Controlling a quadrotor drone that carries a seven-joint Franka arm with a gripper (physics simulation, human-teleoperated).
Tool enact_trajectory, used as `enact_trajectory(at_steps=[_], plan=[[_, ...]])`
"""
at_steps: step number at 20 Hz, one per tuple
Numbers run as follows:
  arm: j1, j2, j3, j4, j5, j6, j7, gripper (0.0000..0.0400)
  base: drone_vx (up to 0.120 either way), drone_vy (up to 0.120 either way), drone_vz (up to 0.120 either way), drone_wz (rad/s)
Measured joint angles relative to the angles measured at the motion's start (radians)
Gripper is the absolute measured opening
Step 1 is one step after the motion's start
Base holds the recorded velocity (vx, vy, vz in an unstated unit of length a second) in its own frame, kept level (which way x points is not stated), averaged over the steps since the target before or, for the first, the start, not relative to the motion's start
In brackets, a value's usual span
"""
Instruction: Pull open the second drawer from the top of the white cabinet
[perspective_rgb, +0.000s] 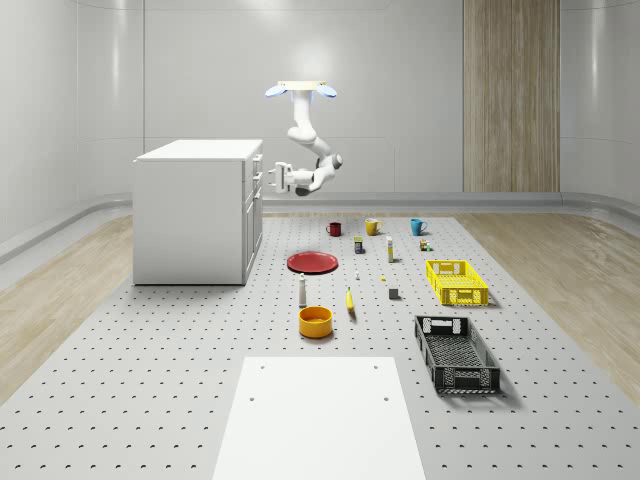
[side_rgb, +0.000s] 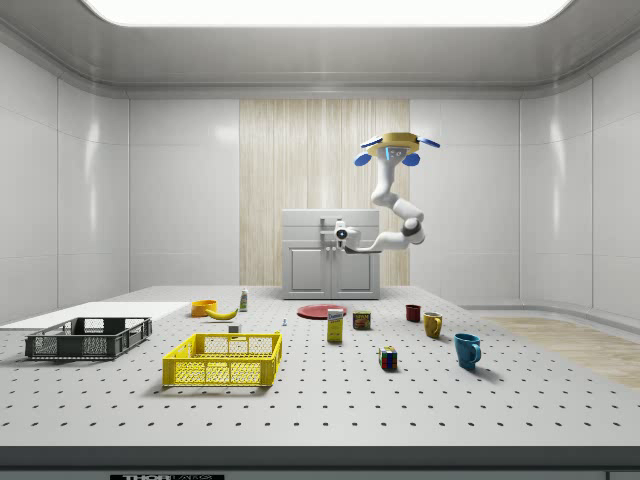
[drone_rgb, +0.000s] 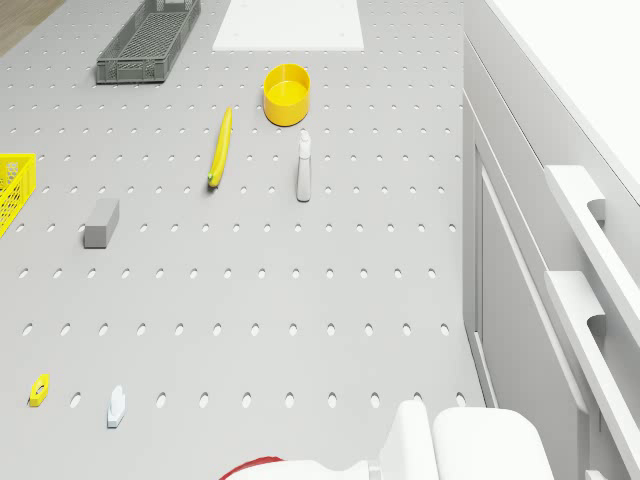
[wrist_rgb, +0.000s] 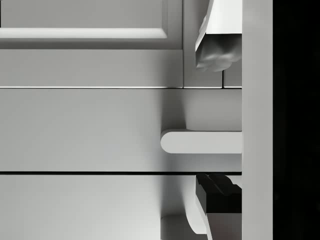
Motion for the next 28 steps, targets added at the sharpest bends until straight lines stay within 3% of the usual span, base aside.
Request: enact_trajectory(at_steps=[7, 13, 28], plan=[[0.037, 0.104, -0.034, 0.071, 0.033, -0.019, -0.05, 0.03, 0.0, 0.0, 0.0, 0.0], [0.059, 0.167, -0.022, 0.104, 0.085, -0.012, -0.084, 0.03, 0.0, 0.0, 0.0, 0.0], [0.043, 0.254, 0.027, 0.105, 0.191, -0.021, -0.168, 0.03, 0.0, 0.0, 0.0, 0.0]])
